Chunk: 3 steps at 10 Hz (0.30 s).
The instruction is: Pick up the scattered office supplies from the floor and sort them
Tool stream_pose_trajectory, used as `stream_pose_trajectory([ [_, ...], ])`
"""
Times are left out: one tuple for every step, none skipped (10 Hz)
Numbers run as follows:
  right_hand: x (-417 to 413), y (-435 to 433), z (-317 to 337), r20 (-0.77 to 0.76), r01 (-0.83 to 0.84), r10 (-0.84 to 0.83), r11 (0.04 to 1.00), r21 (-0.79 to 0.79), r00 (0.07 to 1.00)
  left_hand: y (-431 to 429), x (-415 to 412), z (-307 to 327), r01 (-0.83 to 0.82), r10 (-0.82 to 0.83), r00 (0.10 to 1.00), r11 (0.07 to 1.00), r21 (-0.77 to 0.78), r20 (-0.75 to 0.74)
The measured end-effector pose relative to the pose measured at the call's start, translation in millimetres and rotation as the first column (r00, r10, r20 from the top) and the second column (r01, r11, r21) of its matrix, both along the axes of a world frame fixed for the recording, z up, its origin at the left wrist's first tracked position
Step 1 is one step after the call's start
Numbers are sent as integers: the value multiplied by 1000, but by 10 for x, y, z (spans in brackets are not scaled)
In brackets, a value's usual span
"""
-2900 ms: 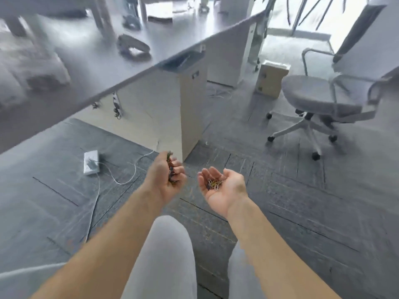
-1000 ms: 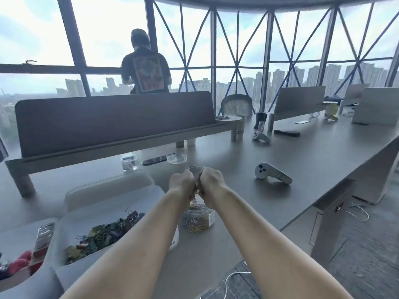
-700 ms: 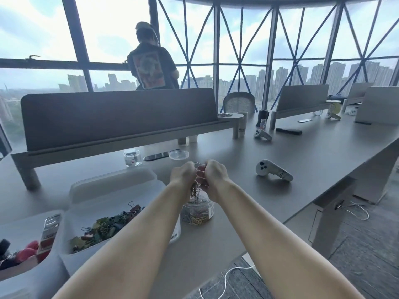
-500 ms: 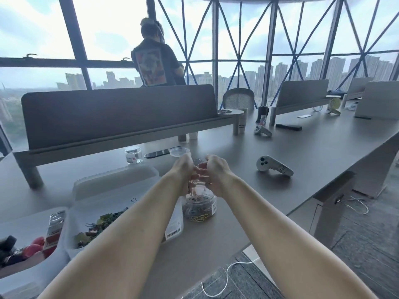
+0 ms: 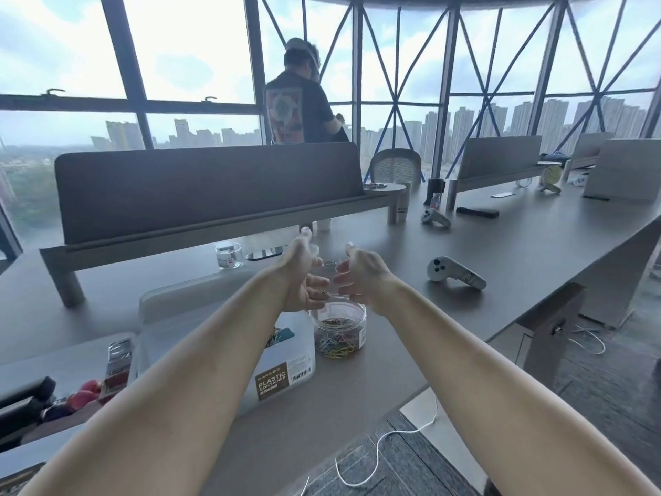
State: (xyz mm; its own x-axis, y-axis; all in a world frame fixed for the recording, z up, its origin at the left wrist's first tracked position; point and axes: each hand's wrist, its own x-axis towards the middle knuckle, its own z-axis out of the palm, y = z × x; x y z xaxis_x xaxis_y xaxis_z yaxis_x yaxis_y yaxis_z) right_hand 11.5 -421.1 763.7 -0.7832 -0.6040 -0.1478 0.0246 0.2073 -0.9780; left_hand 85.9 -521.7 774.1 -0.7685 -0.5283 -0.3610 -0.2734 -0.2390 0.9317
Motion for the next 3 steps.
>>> stream_pose_trajectory([
  [57, 56, 17, -34, -5, 6, 1000, 22, 999, 29, 80, 51, 52, -52, 999, 999, 16, -3],
  [50, 80, -34, -84, -11, 13, 1000, 27, 996, 68, 128, 68, 77, -77, 997, 997, 6, -14],
  [58, 90, -39, -94, -7, 12, 999, 46, 996, 82, 122, 58, 98, -97, 995, 995, -17, 8],
])
